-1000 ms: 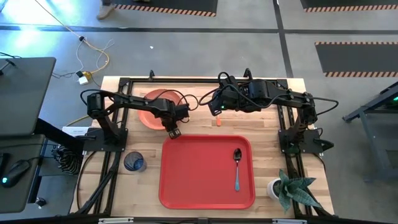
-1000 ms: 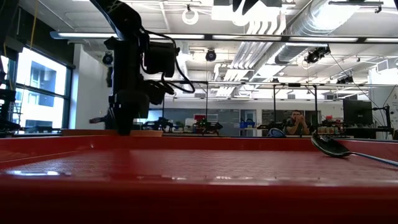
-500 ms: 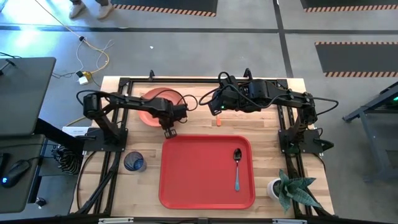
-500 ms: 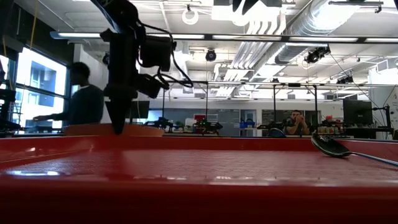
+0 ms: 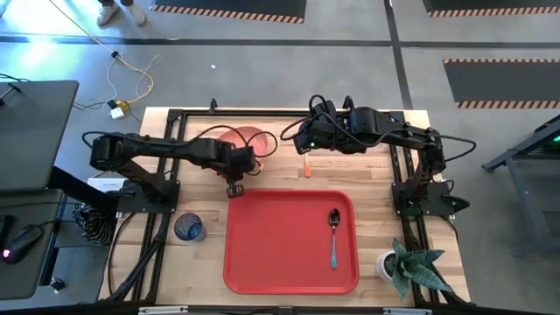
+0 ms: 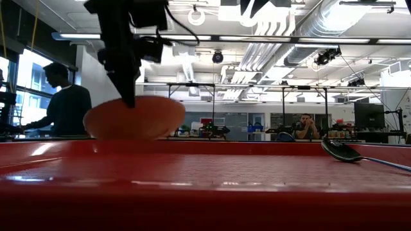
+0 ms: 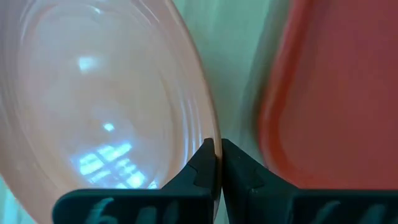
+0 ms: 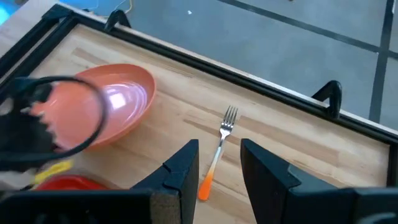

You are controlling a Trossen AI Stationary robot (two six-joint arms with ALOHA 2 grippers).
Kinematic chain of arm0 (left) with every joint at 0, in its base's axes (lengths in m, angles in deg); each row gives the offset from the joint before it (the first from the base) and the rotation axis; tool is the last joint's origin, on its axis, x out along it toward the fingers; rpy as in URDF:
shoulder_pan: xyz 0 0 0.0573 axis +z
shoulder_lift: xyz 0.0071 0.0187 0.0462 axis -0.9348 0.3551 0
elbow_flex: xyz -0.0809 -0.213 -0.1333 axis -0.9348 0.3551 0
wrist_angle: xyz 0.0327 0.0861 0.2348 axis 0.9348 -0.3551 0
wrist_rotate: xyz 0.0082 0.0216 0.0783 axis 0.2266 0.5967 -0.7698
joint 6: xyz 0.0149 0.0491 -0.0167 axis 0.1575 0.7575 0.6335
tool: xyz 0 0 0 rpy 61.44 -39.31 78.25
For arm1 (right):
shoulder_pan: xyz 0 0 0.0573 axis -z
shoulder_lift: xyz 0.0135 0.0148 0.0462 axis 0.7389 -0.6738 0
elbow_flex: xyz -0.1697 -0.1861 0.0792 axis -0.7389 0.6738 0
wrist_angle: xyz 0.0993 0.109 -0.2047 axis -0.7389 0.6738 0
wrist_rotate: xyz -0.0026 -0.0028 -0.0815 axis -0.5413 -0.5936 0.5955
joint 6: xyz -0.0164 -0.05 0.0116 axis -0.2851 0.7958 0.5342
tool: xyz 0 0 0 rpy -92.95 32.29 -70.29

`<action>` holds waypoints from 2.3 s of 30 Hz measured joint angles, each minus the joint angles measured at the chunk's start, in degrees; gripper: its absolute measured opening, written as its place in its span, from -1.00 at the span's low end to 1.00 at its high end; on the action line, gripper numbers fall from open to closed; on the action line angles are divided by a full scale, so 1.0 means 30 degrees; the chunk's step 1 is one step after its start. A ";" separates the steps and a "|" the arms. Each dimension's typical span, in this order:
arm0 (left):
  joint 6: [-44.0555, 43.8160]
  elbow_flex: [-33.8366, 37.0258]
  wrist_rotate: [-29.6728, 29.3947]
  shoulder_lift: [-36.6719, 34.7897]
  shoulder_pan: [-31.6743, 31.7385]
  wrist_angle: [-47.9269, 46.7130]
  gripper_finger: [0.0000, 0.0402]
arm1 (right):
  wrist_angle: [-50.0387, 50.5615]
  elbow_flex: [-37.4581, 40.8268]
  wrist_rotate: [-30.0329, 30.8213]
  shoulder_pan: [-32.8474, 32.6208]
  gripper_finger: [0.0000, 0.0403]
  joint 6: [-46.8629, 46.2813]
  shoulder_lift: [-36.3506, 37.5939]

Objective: Pick and place plate/cup/fork/spoon on tray
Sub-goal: Put the orange plate on the red tray to the left of the blue spoon

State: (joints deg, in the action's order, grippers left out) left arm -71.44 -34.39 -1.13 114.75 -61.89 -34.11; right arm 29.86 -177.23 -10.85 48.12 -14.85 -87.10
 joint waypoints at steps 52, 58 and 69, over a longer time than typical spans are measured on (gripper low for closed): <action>1.9029 -0.0495 -0.0384 -0.1915 -0.9232 0.5216 -0.98 | -0.0984 0.0000 -0.0957 0.1803 -0.46 -0.3709 0.0015; 1.9772 -0.0495 -0.0511 -0.0591 -0.9993 0.5997 -0.98 | -0.0991 0.0000 -0.1158 0.1788 -0.46 -0.4200 -0.0005; 2.0341 -0.0488 -0.0822 0.1755 -1.0713 0.7509 -0.98 | -0.0933 0.0022 -0.1198 0.1533 -0.46 -0.4677 -0.0531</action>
State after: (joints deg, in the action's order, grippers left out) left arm -10.42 -35.86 -3.59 120.02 -94.03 -11.59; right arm 27.06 -177.16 -14.44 52.72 -28.88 -88.69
